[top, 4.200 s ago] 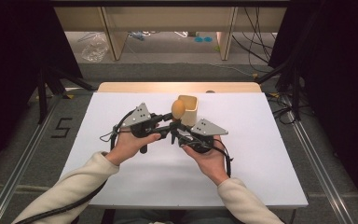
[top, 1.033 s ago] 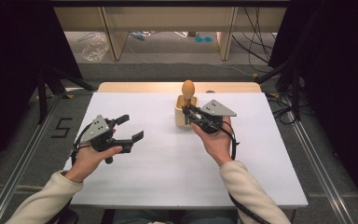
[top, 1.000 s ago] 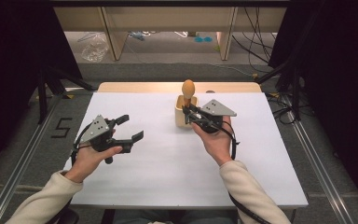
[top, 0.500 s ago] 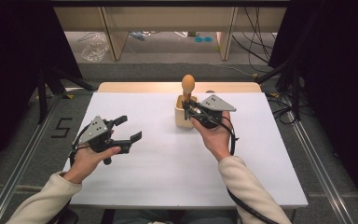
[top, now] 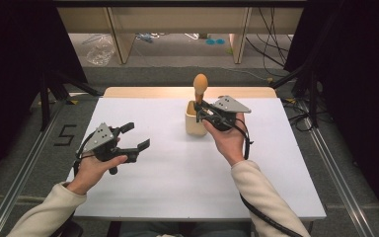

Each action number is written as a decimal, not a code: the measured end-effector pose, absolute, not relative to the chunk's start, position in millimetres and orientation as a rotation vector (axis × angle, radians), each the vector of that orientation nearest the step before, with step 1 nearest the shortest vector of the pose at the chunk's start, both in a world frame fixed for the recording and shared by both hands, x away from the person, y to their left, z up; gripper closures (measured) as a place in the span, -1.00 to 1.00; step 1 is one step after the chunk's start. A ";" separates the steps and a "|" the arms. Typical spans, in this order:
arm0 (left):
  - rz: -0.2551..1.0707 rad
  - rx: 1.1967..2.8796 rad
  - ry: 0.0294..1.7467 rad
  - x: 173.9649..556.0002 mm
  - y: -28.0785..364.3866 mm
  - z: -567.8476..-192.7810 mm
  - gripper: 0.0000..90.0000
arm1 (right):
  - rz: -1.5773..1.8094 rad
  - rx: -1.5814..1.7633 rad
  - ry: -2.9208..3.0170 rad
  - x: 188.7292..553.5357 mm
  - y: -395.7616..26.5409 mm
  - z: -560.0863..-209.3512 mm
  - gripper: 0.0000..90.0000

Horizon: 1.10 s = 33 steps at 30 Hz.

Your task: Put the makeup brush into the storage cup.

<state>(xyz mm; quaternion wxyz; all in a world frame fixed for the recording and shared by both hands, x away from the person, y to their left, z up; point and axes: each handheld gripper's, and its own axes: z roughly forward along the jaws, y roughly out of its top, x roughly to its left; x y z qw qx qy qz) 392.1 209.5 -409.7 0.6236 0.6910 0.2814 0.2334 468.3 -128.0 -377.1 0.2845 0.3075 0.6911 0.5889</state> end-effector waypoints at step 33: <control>0.547 1.580 0.662 391.2 211.8 -409.3 -0.66 | 1.553 0.861 1.829 488.4 -126.2 -362.9 0.68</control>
